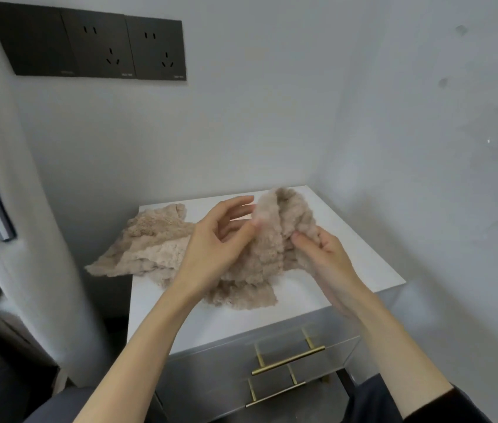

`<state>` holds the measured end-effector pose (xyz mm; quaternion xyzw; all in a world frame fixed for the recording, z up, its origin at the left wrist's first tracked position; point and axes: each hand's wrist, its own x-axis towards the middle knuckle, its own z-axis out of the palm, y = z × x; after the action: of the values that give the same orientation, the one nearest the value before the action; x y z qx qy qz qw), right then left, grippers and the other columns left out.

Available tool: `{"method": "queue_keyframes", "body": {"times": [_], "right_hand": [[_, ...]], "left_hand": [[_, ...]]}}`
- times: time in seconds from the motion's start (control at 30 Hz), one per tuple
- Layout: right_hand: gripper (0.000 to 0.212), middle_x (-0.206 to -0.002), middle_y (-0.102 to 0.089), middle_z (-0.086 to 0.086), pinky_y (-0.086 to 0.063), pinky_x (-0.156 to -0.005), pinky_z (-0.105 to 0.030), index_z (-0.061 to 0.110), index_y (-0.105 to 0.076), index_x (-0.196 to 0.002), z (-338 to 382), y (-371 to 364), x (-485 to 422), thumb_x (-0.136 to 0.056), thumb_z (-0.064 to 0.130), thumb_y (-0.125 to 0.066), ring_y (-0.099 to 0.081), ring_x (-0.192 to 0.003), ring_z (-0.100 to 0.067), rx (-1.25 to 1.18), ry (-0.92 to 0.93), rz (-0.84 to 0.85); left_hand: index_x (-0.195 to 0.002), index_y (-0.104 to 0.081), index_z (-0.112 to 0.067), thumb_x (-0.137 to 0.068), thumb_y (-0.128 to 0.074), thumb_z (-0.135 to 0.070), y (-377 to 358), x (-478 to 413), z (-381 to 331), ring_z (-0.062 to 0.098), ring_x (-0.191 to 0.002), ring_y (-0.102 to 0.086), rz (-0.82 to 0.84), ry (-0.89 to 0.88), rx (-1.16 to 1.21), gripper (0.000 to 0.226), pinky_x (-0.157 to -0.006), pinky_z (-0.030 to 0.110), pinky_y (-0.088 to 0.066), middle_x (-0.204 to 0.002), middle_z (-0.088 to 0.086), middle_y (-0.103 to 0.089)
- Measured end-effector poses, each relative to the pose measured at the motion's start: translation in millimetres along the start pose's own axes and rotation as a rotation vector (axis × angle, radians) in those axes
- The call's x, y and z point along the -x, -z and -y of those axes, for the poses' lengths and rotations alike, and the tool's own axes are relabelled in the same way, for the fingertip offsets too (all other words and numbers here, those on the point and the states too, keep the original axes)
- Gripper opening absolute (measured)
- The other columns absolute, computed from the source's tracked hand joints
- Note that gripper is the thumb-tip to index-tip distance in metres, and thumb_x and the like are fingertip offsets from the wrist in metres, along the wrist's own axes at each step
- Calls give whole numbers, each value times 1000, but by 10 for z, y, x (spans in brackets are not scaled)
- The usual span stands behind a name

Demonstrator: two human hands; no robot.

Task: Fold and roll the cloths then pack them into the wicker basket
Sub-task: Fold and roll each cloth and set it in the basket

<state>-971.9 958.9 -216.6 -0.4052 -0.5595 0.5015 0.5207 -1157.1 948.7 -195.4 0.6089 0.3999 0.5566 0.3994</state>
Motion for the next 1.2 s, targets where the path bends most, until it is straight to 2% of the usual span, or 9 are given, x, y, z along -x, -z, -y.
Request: {"method": "queue_keyframes", "body": {"times": [0.17, 0.4, 0.5, 0.53, 0.73, 0.83, 0.97, 1.07, 1.2], "right_hand": [[30, -107, -70, -12, -56, -82, -38, 8, -63, -112, 209, 249, -2, -87, 23, -55, -67, -100, -24, -378, -36, -37], [21, -94, -71, -10, -56, -68, -31, 13, -67, -101, 286, 586, -39, -93, 28, -55, -70, -89, -22, -584, -177, -173], [20, -91, -73, -7, -54, -69, -32, 15, -71, -93, 253, 675, -83, -88, 31, -60, -71, -85, -20, -573, -292, -185], [24, -95, -73, -8, -53, -75, -34, 14, -70, -98, 247, 680, -100, -85, 32, -61, -71, -89, -20, -597, -332, -172], [43, -129, -60, -14, -48, -100, -35, 4, -55, -128, 209, 769, -178, -88, 20, -57, -60, -117, -23, -880, -219, -42], [47, -129, -60, -16, -49, -98, -30, 7, -50, -127, 68, 726, -199, -84, 18, -64, -62, -110, -21, -592, -317, -32], [79, -114, -66, -14, -52, -81, -25, 4, -23, -146, -190, 673, -206, -84, 8, -71, -67, -94, -16, -106, -481, -179], [74, -113, -67, -7, -48, -58, -12, 4, -32, -142, -273, 603, -238, -82, 17, -74, -66, -78, -6, 104, -441, -208], [46, -103, -69, -5, -50, -66, -19, 12, -51, -123, -339, 509, -290, -82, 14, -73, -68, -85, -13, 93, -333, -325]], "left_hand": [[-143, -25, -51, -62, -87, -37, -122, 35, 134, -21, -125, -30, 330, -29, -339, 103, -91, -5, -28, -140, -29, -37], [-100, -60, -48, -60, -66, -71, -168, -53, 90, -18, -95, -55, 309, 154, -326, 47, -75, 3, -43, -100, -26, -63], [-98, -69, -18, -73, -68, -64, -273, -73, 93, 32, -97, -62, 379, 167, -234, 53, -88, 48, -48, -103, 19, -65], [-98, -68, -12, -76, -70, -56, -309, -72, 74, 35, -93, -63, 372, 189, -171, 49, -86, 53, -46, -103, 22, -64], [-92, -57, -13, -85, -70, -26, -571, -208, 107, 11, -82, -56, -38, 50, -127, 20, -77, 23, -44, -90, 4, -62], [-101, -59, -27, -88, -62, -42, -607, -283, 168, -2, -82, -55, -52, 190, -179, 21, -70, 16, -45, -98, -13, -60], [-112, -60, -19, -102, -34, -30, -562, -327, 324, 17, -103, -59, 96, 448, -233, 29, -91, 42, -51, -112, 0, -63], [-110, -59, -28, -97, -46, -17, -546, -343, 406, 15, -101, -61, 162, 368, -321, 22, -88, 41, -53, -111, -6, -64], [-116, -57, -20, -82, -62, -27, -537, -404, 537, 12, -95, -58, 246, 325, -608, 35, -76, 27, -48, -110, -8, -60]]}}
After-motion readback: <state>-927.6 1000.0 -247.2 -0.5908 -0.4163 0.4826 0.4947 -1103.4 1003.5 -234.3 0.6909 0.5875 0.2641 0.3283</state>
